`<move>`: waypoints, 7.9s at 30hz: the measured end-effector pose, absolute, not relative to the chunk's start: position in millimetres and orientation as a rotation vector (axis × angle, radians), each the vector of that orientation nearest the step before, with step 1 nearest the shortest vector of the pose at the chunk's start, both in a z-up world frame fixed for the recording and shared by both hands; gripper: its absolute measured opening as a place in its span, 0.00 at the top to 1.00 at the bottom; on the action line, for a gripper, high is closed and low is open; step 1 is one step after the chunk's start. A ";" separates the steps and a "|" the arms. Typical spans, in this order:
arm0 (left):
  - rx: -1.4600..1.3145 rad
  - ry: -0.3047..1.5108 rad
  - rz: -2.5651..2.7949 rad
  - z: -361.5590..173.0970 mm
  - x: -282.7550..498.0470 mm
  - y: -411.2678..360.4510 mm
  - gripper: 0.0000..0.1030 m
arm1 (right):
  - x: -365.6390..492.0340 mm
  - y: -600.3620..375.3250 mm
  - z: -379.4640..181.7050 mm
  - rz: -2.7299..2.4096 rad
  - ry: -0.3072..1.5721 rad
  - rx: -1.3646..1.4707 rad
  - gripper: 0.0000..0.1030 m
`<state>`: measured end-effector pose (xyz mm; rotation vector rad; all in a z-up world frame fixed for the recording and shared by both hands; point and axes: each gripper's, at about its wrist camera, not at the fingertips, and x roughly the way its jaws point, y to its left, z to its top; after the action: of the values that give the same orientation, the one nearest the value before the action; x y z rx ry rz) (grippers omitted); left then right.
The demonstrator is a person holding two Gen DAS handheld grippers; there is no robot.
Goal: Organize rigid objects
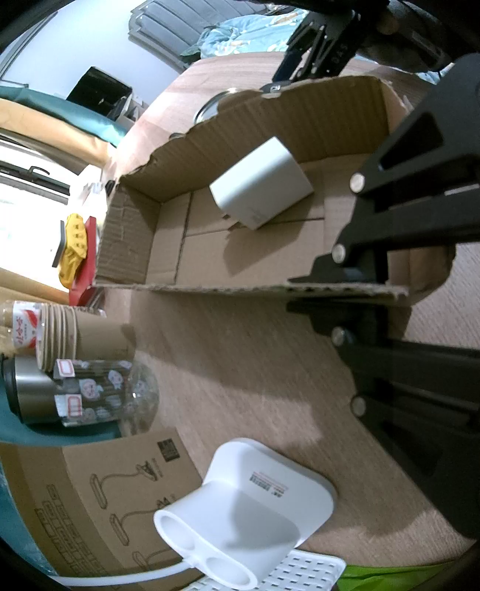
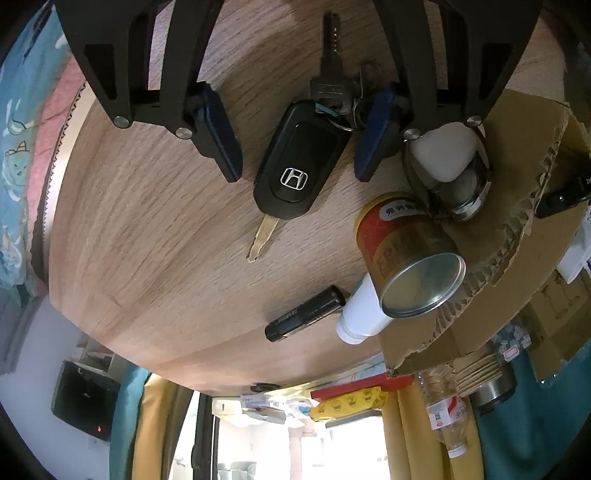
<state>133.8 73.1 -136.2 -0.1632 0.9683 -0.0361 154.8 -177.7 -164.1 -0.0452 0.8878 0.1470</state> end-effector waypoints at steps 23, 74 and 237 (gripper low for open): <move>-0.165 0.968 -0.037 -136.5 133.3 72.7 0.96 | 152.3 -178.7 -158.4 0.161 0.870 -0.047 0.62; -0.168 0.968 -0.041 -139.1 131.1 67.1 0.96 | 149.5 -77.7 -8.2 0.415 0.588 -0.150 0.63; -0.165 0.971 -0.037 -142.3 134.7 69.4 0.96 | 138.8 -135.6 -152.5 0.487 0.957 0.080 0.45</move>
<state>134.7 69.4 -142.3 -0.1648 0.9709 -0.0373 138.8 -135.6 -152.5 0.0796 0.9573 0.4870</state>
